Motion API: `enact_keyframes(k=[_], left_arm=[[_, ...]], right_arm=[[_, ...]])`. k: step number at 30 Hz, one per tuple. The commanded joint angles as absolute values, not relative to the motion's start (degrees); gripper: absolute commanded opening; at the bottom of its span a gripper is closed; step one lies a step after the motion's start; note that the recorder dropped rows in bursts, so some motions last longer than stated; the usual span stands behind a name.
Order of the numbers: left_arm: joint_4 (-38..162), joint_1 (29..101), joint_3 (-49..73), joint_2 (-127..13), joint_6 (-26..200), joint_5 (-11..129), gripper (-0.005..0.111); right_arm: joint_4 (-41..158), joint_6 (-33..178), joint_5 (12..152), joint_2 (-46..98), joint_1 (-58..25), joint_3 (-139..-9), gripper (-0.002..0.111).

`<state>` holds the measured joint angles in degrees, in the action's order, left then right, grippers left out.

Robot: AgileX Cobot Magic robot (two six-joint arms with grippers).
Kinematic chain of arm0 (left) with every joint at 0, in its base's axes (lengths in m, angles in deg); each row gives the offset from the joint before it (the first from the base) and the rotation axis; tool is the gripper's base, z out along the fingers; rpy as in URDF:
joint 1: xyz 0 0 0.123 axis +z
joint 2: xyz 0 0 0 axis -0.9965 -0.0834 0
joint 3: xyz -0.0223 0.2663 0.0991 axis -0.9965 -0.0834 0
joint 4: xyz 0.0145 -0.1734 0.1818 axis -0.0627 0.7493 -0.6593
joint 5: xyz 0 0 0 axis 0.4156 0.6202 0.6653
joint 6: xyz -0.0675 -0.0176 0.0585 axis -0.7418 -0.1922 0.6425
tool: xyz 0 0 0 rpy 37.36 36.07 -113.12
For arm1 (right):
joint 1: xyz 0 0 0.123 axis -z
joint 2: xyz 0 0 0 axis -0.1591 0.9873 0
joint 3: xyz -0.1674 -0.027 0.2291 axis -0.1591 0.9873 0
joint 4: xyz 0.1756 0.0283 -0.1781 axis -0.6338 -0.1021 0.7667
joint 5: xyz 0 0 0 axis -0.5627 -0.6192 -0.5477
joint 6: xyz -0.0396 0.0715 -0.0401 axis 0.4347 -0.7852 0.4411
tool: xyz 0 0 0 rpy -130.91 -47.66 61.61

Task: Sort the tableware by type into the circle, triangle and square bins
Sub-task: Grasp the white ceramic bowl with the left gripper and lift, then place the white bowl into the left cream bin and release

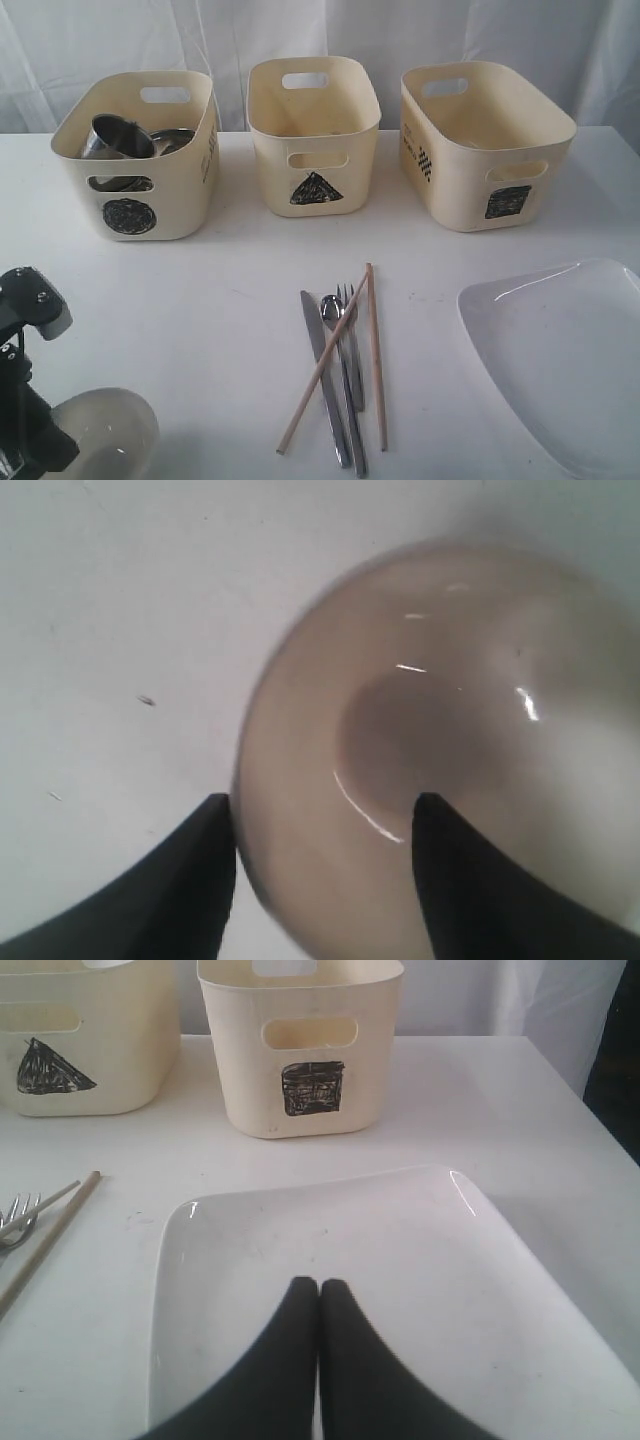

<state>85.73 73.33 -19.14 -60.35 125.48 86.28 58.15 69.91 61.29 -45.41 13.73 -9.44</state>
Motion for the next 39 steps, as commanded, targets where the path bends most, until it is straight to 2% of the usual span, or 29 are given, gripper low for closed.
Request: enact_keyframes(k=[1,2,7,13,20,25,28,30,31,33,37,39], left_arm=[[87.3,73.2,-20.9,-60.1,126.4,84.5,0.048],[87.4,73.2,-21.0,-60.1,126.2,84.5,0.043],[87.8,73.2,-21.5,-60.1,125.2,84.2,0.000],[87.8,73.2,-18.9,-60.1,118.2,81.5,0.000],[86.6,73.2,-7.9,-56.4,117.6,81.8,0.000],[86.6,73.2,-0.7,-54.2,117.6,75.6,0.000],[87.6,73.1,1.3,-53.8,117.2,61.7,0.000],[90.6,73.1,1.3,-54.3,114.7,44.8,0.000],[90.8,73.1,1.3,-55.6,110.1,29.2,0.000],[86.8,73.1,2.8,-59.4,107.9,18.5,0.000],[71.2,73.1,11.5,-74.3,106.8,20.0,0.000],[69.7,73.1,17.8,-83.1,108.3,19.2,0.000]], right_arm=[[58.1,69.7,61.7,-45.7,13.7,-9.3,0.000],[58.1,69.7,61.7,-45.7,13.7,-9.3,0.000],[58.1,69.7,61.7,-45.7,13.7,-9.3,0.000],[58.1,69.7,61.7,-45.7,13.7,-9.3,0.000],[58.1,69.7,61.7,-45.7,13.7,-9.3,0.000],[58.1,69.7,61.7,-45.7,13.7,-9.3,0.000],[58.1,69.7,61.7,-45.7,13.7,-9.3,0.000],[58.1,69.7,61.7,-45.7,13.7,-9.3,0.000],[58.1,69.7,61.7,-45.7,13.7,-9.3,0.000],[58.1,69.7,61.7,-45.7,13.7,-9.3,0.000],[58.1,69.7,61.7,-45.7,13.7,-9.3,0.000],[58.1,69.7,61.7,-45.7,13.7,-9.3,0.000]])
